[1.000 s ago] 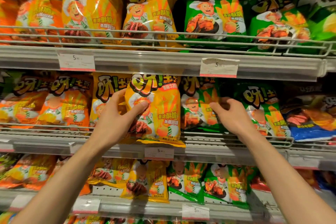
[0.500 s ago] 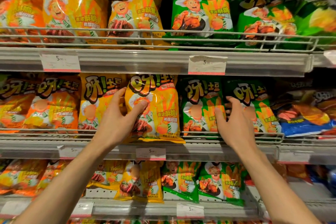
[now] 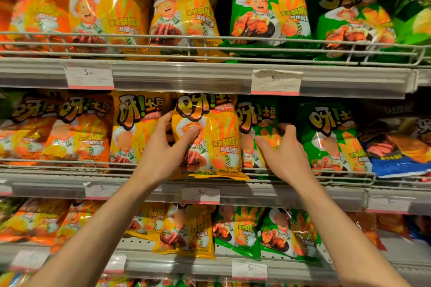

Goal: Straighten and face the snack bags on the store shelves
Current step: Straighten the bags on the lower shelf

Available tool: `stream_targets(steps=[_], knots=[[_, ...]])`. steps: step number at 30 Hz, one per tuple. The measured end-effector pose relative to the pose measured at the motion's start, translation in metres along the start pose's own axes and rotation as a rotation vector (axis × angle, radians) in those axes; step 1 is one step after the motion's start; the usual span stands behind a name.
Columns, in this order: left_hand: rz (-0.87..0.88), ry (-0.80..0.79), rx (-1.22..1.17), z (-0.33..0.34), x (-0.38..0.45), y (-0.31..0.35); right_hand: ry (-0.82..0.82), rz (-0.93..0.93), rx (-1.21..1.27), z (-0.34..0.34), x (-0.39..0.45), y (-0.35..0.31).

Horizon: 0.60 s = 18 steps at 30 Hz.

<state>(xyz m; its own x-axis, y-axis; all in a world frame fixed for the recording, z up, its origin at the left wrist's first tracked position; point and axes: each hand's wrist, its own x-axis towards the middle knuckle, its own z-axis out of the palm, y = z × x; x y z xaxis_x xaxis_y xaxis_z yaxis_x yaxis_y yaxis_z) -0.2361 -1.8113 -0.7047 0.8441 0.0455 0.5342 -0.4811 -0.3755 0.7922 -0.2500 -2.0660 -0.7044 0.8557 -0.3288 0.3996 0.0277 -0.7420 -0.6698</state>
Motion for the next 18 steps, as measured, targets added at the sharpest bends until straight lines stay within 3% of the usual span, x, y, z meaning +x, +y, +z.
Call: stream_targets(steps=[9,13,15,18], knots=[[0.005,0.007,0.029,0.002,0.001,0.001,0.119,-0.03,-0.109,-0.024,0.008,0.027],[0.012,0.003,0.017,0.004,0.0,0.0,0.321,-0.213,-0.074,-0.032,-0.008,0.01],[0.006,0.0,0.016,0.005,0.001,0.001,0.232,-0.28,0.072,-0.025,-0.02,-0.007],[0.025,-0.007,0.012,0.007,0.003,0.0,-0.075,-0.235,0.188,0.002,-0.032,-0.036]])
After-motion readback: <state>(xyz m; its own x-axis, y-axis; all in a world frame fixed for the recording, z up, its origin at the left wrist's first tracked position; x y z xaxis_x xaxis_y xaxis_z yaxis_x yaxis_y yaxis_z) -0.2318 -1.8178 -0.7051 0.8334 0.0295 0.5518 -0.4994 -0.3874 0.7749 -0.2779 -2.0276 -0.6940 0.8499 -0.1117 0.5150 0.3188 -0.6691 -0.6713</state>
